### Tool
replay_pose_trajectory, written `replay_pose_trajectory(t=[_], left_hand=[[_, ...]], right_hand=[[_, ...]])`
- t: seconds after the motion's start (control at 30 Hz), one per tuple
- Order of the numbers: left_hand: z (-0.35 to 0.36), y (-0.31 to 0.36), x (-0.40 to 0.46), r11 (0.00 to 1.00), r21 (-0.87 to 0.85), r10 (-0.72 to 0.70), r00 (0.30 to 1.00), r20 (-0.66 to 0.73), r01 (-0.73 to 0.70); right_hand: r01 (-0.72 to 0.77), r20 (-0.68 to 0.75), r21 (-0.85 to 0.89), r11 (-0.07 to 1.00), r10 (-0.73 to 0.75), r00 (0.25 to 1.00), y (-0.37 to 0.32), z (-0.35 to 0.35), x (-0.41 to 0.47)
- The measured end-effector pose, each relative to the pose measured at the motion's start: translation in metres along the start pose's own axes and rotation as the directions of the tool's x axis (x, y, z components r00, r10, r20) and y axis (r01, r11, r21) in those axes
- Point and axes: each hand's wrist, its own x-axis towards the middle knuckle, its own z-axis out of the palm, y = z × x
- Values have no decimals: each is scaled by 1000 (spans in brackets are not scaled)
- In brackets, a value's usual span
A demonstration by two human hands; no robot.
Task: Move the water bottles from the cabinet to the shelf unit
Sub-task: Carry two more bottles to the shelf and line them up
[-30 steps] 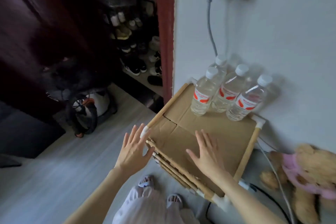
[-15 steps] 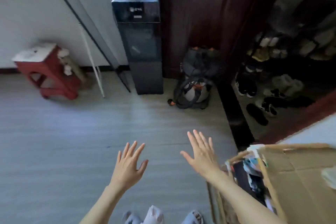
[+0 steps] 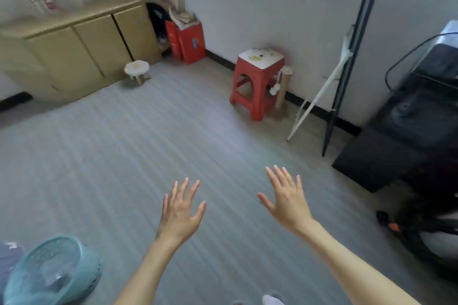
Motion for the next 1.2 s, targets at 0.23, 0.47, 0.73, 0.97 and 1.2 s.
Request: replay_pose_trajectory(t=[0.23,0.47,0.73,0.97,1.2], left_hand=[[-63,-60,86,986,-22,-167,965,-202,166],[-88,-91,199,957,-36,-287,932,-223,286],[-150,-141,316,922,-25,-374,874,-312,386],[-203,-220,433,912,-52,-391,828,-402,406],[-248,-318,557,904,-62,-414,829,-376,423]], right_hand=[[264,13,-17,965,-263,965,-87,4,157],[405,48,-16,914,-403,914,-127,7,308],[565,48,-15,825,-564,824,-204,8,478],[637,8,-13,770,-637,771,-296,23,618],[640,53,-57,766,-638,768,-380,53,758]])
